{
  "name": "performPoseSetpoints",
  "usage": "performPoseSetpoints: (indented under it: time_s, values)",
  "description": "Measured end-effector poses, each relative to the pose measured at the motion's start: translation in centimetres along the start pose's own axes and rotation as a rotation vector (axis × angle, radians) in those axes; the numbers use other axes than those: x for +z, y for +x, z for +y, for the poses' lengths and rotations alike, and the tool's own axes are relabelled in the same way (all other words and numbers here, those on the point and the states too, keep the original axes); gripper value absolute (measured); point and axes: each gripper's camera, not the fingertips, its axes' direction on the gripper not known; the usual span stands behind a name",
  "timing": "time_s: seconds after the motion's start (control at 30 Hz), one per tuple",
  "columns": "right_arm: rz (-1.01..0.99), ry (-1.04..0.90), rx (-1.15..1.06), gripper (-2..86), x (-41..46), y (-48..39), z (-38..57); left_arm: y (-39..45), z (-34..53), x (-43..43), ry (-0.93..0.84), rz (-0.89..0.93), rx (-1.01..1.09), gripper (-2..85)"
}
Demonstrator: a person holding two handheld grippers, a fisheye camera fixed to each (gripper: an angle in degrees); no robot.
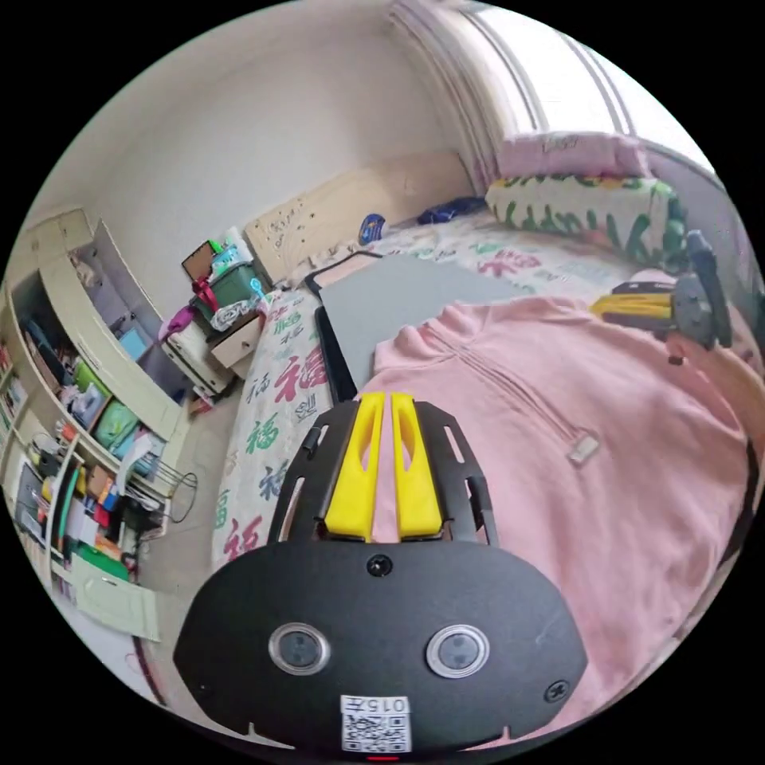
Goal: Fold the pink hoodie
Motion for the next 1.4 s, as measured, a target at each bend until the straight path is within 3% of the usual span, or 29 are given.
performPoseSetpoints:
  time_s: [0.1, 0.2, 0.4, 0.57, 0.77, 0.93, 1.23, 1.4]
  values:
    - [-0.095, 0.079, 0.006, 1.3, -7.8, 0.4, 10.4, -1.5, 10.7, -11.5, 0.165, 0.145, -0.113, 3.6]
    - [-0.132, 0.154, 0.103, 5.6, -12.9, 0.8, 20.7, -2.3, 23.4, -18.8, 0.289, 0.122, -0.319, 7.7]
    - [-0.224, 0.26, 0.535, 9.6, -11.3, 3.4, 37.5, -4.2, 40.6, -22.3, 0.305, 0.037, -0.742, 12.7]
    - [-0.296, 0.192, 0.64, 13.2, -4.6, 2.4, 43.1, -5.7, 41.9, -21.5, 0.256, 0.136, -0.729, 13.6]
    - [-0.335, 0.191, 0.618, 7.5, 1.2, 2.5, 45.0, -7.9, 42.4, -23.0, 0.286, 0.155, -0.68, 3.4]
    - [-0.33, 0.188, 0.601, 2.7, 4.5, 4.0, 45.4, -10.7, 43.8, -26.8, 0.357, 0.155, -0.691, 1.3]
    - [-0.252, 0.128, 0.646, 0.8, 15.8, 0.8, 48.0, -12.5, 47.3, -21.2, 0.228, 0.106, -0.753, 1.0]
    - [-0.134, 0.093, 0.57, 1.1, 21.6, -3.2, 46.8, -10.8, 45.2, -20.5, 0.135, -0.055, -0.611, 1.6]
